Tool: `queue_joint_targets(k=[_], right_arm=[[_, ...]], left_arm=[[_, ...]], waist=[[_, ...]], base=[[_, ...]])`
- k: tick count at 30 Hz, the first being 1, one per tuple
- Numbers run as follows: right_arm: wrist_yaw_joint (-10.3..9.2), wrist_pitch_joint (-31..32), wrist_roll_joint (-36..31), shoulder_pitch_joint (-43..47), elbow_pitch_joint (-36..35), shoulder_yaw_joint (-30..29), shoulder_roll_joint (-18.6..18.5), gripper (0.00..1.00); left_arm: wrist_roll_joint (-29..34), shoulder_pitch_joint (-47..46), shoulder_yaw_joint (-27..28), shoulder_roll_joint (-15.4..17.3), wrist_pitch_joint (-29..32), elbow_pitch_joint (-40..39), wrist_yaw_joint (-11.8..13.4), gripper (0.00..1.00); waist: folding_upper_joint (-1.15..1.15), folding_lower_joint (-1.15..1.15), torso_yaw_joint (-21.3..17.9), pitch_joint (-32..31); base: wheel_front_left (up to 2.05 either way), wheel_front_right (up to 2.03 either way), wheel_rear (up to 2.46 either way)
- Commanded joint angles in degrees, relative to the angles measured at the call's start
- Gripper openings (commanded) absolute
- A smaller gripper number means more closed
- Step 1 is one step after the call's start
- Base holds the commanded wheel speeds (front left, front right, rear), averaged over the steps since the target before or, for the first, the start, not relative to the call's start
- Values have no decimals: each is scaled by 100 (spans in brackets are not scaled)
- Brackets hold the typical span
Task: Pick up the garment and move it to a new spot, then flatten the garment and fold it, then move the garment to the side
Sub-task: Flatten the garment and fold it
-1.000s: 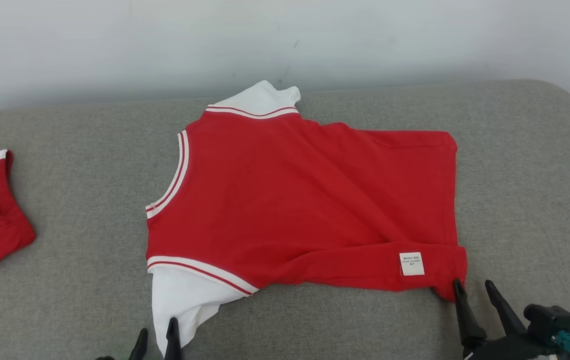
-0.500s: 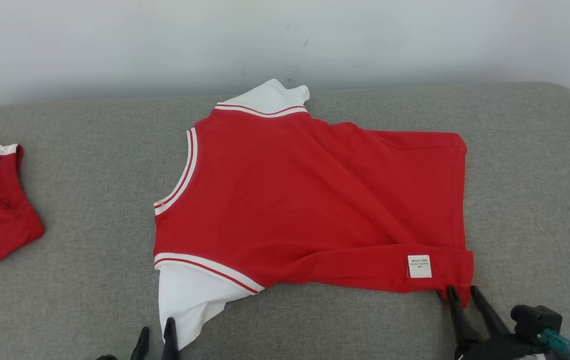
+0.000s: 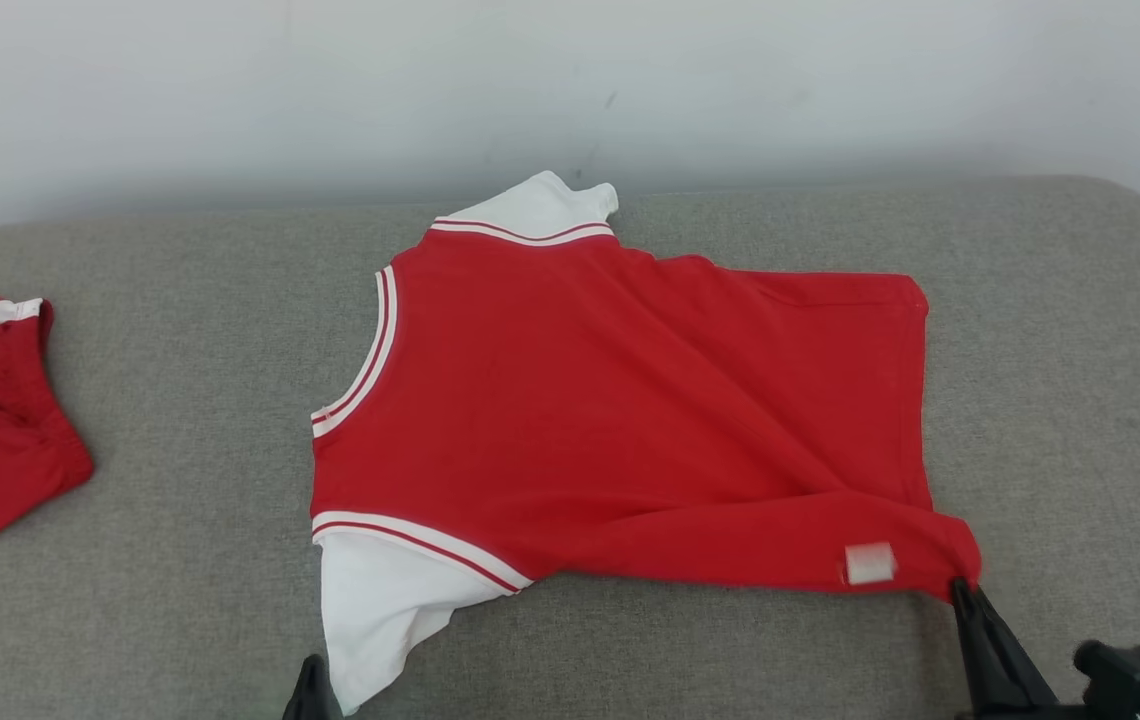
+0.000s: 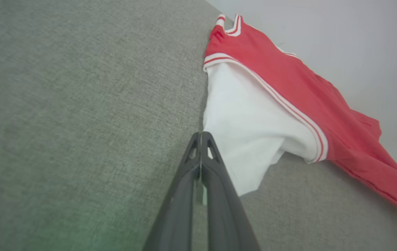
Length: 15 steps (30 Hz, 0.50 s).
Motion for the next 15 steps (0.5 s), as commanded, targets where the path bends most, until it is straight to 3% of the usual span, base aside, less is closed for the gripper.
queue_joint_targets(k=[1,8,15], right_arm=[[8,-2,-28,157,-184,-74,-45,0],[8,-2,-10,274,-626,-127,-147,0],[8,-1,171,54,-279,46,-199,0]], left_arm=[[-35,116,50,1,-16,-232,9,0],[-126,161,85,68,28,-996,9,0],[31,133,-34,193,338,-1007,214,0]], waist=[[0,0,3,-10],[0,0,-73,2],[0,0,-88,34]], base=[[0,0,0],[0,0,0],[0,0,0]])
